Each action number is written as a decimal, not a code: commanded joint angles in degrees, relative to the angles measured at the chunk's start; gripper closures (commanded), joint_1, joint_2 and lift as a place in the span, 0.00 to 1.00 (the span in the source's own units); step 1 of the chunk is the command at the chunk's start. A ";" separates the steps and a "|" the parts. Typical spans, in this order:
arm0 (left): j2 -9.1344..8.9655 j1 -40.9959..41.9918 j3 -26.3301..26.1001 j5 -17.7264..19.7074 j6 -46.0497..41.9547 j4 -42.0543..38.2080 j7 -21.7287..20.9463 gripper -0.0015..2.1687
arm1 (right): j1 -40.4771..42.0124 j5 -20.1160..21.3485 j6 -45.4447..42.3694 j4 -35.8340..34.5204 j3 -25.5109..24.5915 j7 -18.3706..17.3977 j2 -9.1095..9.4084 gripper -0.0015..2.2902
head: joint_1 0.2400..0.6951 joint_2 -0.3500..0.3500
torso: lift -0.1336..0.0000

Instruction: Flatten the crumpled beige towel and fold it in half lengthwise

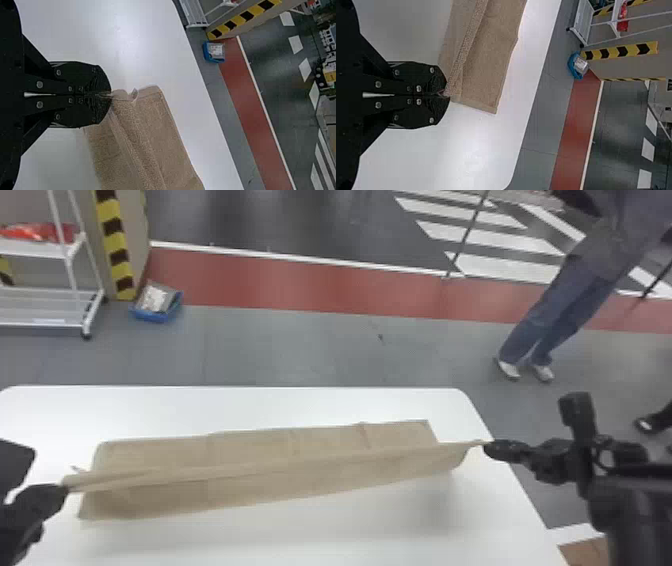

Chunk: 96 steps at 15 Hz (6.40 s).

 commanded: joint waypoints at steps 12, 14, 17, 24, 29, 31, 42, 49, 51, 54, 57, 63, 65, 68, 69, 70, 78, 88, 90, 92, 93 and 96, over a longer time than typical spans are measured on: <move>-0.40 -16.77 -6.09 -1.89 -0.53 20.55 4.17 0.72 | -9.95 0.76 -3.99 18.05 3.77 -14.26 -1.91 0.81 | 1.00 0.13 | 1.00; -0.40 -18.88 -6.44 -1.89 -0.71 22.83 4.52 0.72 | -10.74 0.85 -5.57 19.90 4.56 -16.89 -1.91 0.81 | 1.00 0.13 | 1.00; -0.40 -21.69 -7.93 -1.80 -2.47 26.70 5.58 0.72 | -11.62 0.23 -7.50 22.27 5.00 -21.20 -1.73 0.81 | 1.00 0.14 | 1.00; -0.31 -24.42 -9.17 -1.89 -4.40 31.71 6.90 0.72 | -12.49 -2.05 -12.42 25.88 6.85 -27.44 -0.50 0.74 | 1.00 0.16 | 1.00; -0.31 -24.33 -10.66 -1.80 -9.85 34.26 9.80 0.01 | -12.41 -2.05 -17.52 29.92 9.40 -38.60 1.26 0.07 | 1.00 0.16 | 1.00; -0.31 -23.98 -10.84 -1.63 -11.96 34.96 10.33 0.01 | -12.41 -2.05 -18.75 30.53 9.92 -41.06 2.40 0.00 | 1.00 0.16 | 1.00; 0.22 -13.43 -2.31 9.36 -19.87 24.77 7.69 0.02 | 0.43 -8.82 -17.17 8.56 3.77 -33.59 7.67 0.02 | 1.00 0.16 | 1.00; -0.31 -11.50 -0.46 20.26 -21.80 23.01 1.27 0.36 | 4.91 -9.08 -14.88 6.63 6.32 -29.90 9.70 0.28 | 1.00 0.17 | 1.00; -0.40 -12.47 -2.40 20.34 -21.63 25.21 1.01 0.58 | 5.79 -10.14 -16.64 7.07 6.32 -30.69 10.40 0.28 | 1.00 0.17 | 1.00; -0.58 -13.78 -4.24 20.61 -19.69 27.05 -0.84 0.55 | 5.79 -10.14 -17.17 8.03 6.32 -30.87 9.78 0.27 | 1.00 0.15 | 1.00; -0.84 -17.04 -6.62 20.08 -19.87 30.83 -0.66 0.54 | 5.87 -9.96 -16.99 8.03 6.41 -30.78 9.78 0.24 | 1.00 0.12 | 1.00; -1.19 -19.85 -8.02 17.71 -17.23 33.12 -0.66 0.48 | 5.87 -9.26 -16.64 7.86 6.50 -30.78 9.70 0.14 | 1.00 0.10 | 1.00; -1.01 -19.85 -7.93 17.44 -14.59 33.12 -0.92 0.42 | 5.52 -9.26 -16.64 7.86 7.02 -30.87 9.70 0.14 | 1.00 0.10 | 1.00; -0.84 -19.85 -7.85 16.92 -13.36 33.12 -1.54 0.43 | 5.00 -9.17 -16.82 7.95 7.90 -30.95 9.87 0.14 | 1.00 0.11 | 1.00; -0.93 -19.85 -7.93 16.56 -13.01 33.03 -1.45 0.44 | 4.82 -9.17 -16.82 8.03 8.17 -31.04 9.96 0.14 | 1.00 0.11 | 1.00; -0.93 -19.76 -7.93 16.65 -13.01 32.85 -1.54 0.44 | 4.73 -9.26 -16.82 7.95 8.34 -31.39 10.13 0.14 | 1.00 0.12 | 1.00; -1.28 -21.17 -6.97 17.71 -11.43 32.15 -3.12 0.05 | 4.64 -9.35 -16.64 7.86 9.05 -31.48 10.57 0.14 | 1.00 0.15 | 1.00; -1.81 -23.36 -8.29 16.21 -8.97 35.49 -3.56 0.26 | 4.64 -9.79 -16.99 7.95 10.28 -31.57 10.75 0.14 | 1.00 0.15 | 1.00; -1.89 -23.36 -8.29 16.04 -7.92 35.40 -3.83 0.31 | 4.64 -9.79 -16.82 7.86 10.80 -31.57 10.93 0.14 | 1.00 0.15 | 1.00; -1.72 -23.36 -8.29 15.77 -7.56 35.31 -3.91 0.33 | 4.64 -9.79 -16.47 7.33 11.24 -31.57 11.37 0.14 | 1.00 0.16 | 1.00; -1.72 -23.10 -8.02 15.86 -7.56 35.05 -3.91 0.33 | 4.64 -9.79 -16.47 7.24 11.51 -31.57 11.63 0.14 | 1.00 0.16 | 1.00; -1.72 -21.69 -7.23 15.95 -7.92 33.64 -4.00 0.33 | 4.47 -9.96 -16.64 7.33 12.82 -31.57 12.33 0.14 | 1.00 0.19 | 1.00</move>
